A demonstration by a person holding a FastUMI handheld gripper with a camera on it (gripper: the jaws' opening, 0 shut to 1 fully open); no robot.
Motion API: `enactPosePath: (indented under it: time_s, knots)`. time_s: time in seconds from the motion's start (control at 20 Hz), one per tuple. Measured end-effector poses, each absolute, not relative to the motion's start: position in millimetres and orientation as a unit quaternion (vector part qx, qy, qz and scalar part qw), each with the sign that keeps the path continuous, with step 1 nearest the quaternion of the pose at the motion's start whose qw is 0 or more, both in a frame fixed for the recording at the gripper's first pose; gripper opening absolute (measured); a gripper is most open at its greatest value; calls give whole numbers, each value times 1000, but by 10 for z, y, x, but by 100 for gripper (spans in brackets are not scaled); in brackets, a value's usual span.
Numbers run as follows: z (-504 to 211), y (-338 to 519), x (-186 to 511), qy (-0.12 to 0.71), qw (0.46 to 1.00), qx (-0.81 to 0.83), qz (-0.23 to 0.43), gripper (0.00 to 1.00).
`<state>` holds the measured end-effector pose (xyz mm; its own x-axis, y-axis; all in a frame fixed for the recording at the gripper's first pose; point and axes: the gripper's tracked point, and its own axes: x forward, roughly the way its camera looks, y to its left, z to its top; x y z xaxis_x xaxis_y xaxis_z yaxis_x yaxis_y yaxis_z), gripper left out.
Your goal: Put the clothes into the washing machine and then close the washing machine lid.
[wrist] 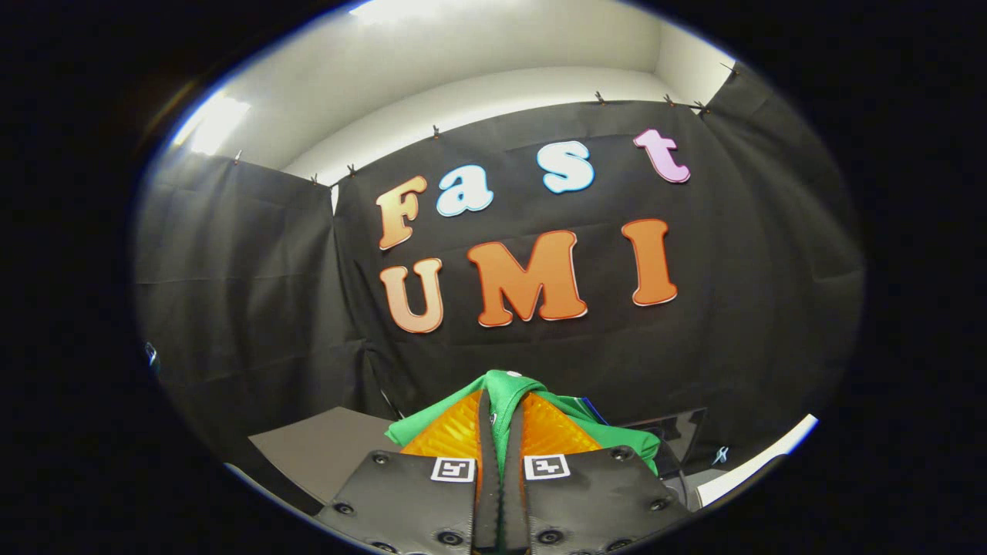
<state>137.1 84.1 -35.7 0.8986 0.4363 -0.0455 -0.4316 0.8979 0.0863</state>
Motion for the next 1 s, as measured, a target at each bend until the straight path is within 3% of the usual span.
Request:
enactPosePath:
  time_s: [0.4, 1.0]
  knots:
    - [-1200, 66, 1826, 94, 977, -3, 192, 10]
    - [-3047, -53, 2020, 244, 948, -20, 203, 10]
